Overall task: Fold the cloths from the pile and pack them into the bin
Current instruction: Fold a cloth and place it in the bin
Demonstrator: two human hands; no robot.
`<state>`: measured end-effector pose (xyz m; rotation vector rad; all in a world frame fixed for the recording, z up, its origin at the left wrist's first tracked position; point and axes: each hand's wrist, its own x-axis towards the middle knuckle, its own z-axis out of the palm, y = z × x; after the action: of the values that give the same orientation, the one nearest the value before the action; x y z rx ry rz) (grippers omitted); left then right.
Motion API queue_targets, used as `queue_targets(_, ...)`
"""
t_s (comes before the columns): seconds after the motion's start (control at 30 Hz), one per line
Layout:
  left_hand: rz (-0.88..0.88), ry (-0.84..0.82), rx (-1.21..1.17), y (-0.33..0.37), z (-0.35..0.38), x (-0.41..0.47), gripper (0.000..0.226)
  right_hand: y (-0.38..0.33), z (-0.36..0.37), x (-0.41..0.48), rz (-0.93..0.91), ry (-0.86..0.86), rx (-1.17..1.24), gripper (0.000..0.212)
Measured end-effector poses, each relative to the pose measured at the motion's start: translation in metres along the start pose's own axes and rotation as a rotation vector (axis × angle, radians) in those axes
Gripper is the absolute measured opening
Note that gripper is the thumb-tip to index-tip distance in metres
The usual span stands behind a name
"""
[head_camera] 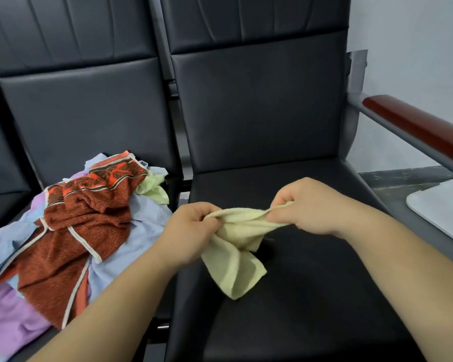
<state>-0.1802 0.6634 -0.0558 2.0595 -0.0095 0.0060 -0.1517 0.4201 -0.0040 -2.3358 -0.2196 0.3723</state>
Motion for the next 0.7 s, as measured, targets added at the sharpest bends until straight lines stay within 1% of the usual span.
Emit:
queue_targets(0.07,-0.04,0.003,0.009,-0.005,-0.006,0.0,0.009,0.006,-0.001,0.001,0.047,-0.046,-0.033,0.007)
queue_targets(0.13,-0.097,0.009,-0.038,-0.006,-0.011,-0.001,0.007,0.01,-0.003,0.002,0.071,-0.055,-0.05,0.007)
queue_targets(0.27,-0.28,-0.026,-0.343,-0.008,-0.02,-0.001,0.014,0.015,0.001,0.007,0.089,0.012,-0.032,0.007)
queue_targets(0.33,-0.341,-0.035,-0.475,-0.008,-0.021,-0.001,0.018,0.015,0.006,0.008,0.087,0.038,-0.007,0.008)
queue_targets(0.4,-0.336,-0.012,-0.54,-0.006,-0.02,0.0,0.017,0.016,0.009,0.01,0.092,0.054,0.037,0.011)
queue_targets(0.47,-0.271,-0.002,-0.554,-0.004,-0.02,0.002,0.019,0.018,0.009,0.012,0.123,0.047,0.132,0.015)
queue_targets(0.53,-0.163,-0.034,-0.464,-0.003,-0.021,0.001,0.022,0.018,0.008,0.013,0.21,0.017,0.315,0.015)
queue_targets(0.6,-0.059,-0.047,-0.24,-0.004,-0.022,-0.001,0.022,0.018,0.01,0.014,0.291,0.004,0.484,0.014)
queue_targets(0.67,-0.023,-0.091,-0.028,-0.007,-0.02,-0.003,0.015,0.016,0.015,0.014,0.351,-0.018,0.612,0.013)
queue_targets(0.7,-0.031,-0.128,0.052,-0.011,-0.019,-0.004,0.017,0.016,0.019,0.014,0.371,-0.036,0.656,0.014)
